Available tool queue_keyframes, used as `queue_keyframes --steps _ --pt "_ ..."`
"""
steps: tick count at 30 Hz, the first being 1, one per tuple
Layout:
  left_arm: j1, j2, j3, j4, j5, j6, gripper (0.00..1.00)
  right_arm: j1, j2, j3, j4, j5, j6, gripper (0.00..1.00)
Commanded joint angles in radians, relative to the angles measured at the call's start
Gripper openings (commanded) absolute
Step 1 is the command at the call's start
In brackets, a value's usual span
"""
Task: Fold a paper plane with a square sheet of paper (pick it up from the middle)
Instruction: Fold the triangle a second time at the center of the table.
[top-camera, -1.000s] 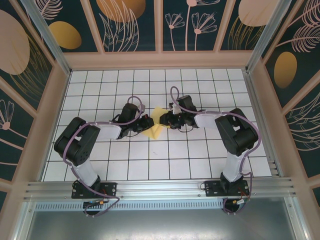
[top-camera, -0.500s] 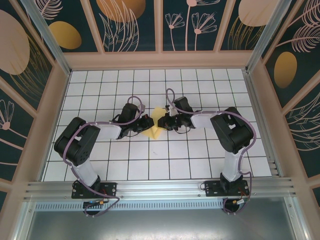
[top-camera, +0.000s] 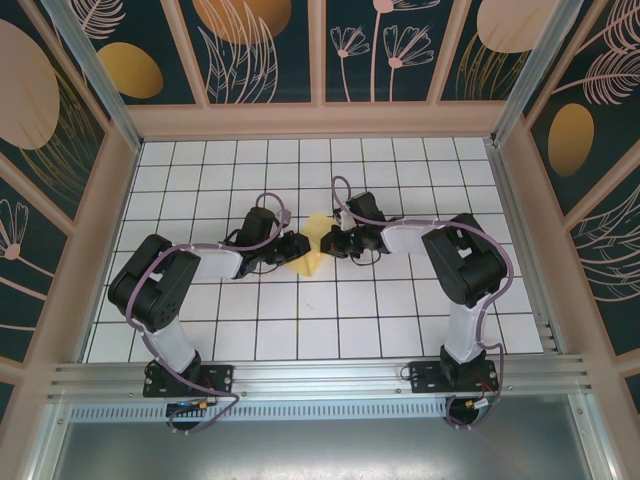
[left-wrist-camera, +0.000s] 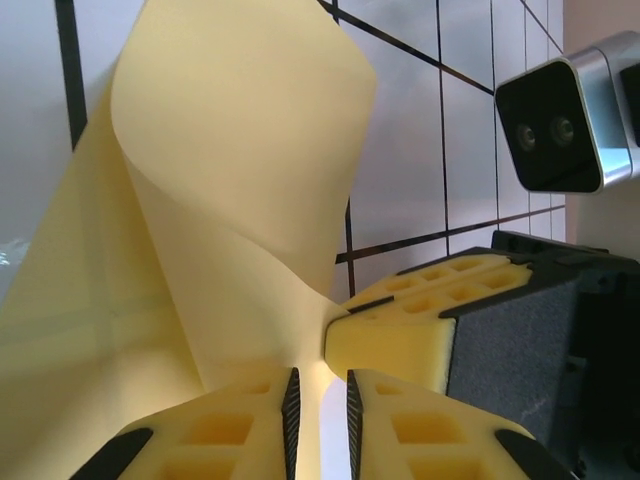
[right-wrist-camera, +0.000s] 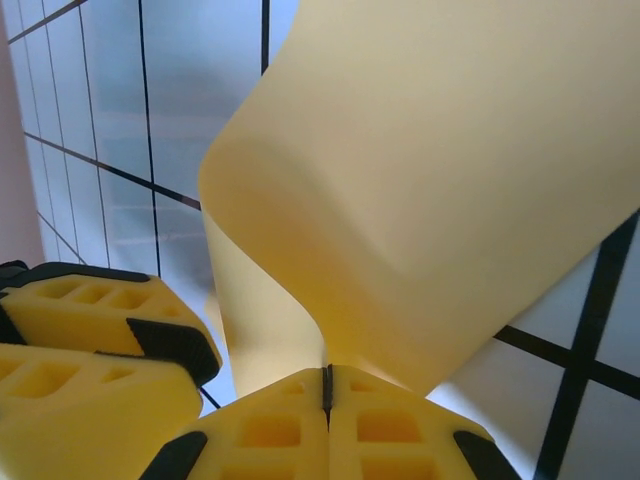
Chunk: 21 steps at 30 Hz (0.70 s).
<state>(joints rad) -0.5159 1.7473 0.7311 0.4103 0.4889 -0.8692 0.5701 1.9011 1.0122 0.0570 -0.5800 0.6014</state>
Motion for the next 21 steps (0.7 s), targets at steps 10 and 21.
queue_keyframes --steps 10,21 --pt "-0.012 0.009 0.007 0.036 0.057 0.019 0.25 -0.006 0.030 0.051 -0.072 0.077 -0.049 0.05" --pt "-0.030 0.051 0.037 0.000 0.057 0.039 0.24 -0.009 0.049 0.063 -0.084 0.108 -0.051 0.05"
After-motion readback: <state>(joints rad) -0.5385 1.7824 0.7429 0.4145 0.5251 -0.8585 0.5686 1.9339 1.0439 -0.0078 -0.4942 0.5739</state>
